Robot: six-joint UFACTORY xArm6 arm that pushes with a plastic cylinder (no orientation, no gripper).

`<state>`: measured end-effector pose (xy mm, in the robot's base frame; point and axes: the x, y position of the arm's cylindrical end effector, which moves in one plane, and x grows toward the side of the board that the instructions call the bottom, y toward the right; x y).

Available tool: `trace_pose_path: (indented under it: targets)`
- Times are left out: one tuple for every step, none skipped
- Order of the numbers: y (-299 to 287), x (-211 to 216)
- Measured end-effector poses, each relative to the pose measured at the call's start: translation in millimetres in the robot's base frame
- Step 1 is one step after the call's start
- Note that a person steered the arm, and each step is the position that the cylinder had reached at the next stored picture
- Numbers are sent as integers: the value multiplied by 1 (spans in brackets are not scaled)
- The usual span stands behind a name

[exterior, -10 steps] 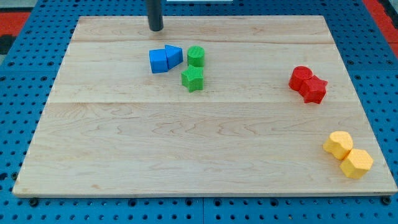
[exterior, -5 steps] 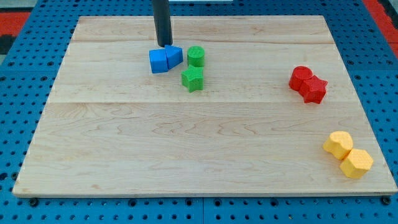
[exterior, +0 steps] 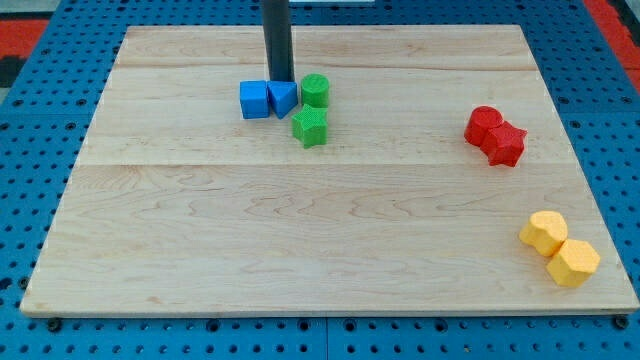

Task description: Move the blue triangle and green circle to the right of the blue cube

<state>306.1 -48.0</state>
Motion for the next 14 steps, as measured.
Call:
trace_pose_path:
  targets:
    - [3,0]
    - [12,9]
    - [19,18]
    - [20,19]
    - [20,19]
    - [20,15]
    - [34,-8]
    - [68,-17]
    - [96,-4]
    - [99,35]
    - [88,56]
    - [88,72]
    - [88,82]
    - [86,97]
